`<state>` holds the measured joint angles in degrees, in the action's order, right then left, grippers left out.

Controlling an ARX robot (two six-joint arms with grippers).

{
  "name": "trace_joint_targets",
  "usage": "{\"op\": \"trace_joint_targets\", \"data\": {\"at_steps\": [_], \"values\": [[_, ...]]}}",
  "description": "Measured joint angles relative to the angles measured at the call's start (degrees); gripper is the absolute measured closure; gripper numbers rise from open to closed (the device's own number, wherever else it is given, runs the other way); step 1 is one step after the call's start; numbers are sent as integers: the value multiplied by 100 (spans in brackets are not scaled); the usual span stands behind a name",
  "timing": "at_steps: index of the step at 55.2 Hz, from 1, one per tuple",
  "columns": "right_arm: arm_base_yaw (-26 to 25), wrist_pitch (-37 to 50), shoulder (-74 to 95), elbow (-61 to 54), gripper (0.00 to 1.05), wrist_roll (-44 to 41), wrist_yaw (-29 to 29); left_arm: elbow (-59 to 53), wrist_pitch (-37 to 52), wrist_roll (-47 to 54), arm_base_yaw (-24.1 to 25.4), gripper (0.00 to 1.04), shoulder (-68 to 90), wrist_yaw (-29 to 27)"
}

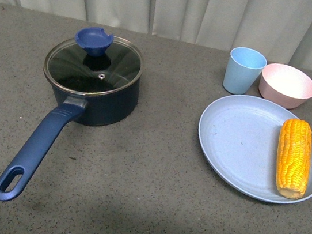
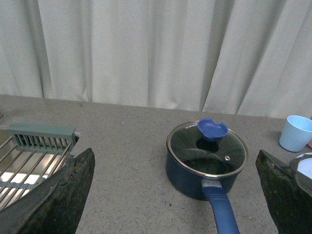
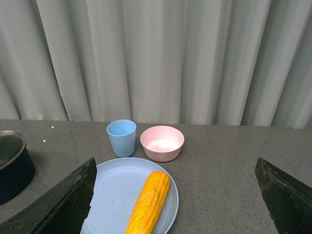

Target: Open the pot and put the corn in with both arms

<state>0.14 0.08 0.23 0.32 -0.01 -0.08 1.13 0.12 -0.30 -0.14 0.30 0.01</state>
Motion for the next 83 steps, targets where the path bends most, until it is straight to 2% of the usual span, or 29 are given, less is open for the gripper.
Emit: {"op": "trace_joint_targets", "data": {"at_steps": [83], "values": [[0, 0, 0, 0, 9, 2, 0, 0, 0, 0, 0, 7, 0, 0]]}}
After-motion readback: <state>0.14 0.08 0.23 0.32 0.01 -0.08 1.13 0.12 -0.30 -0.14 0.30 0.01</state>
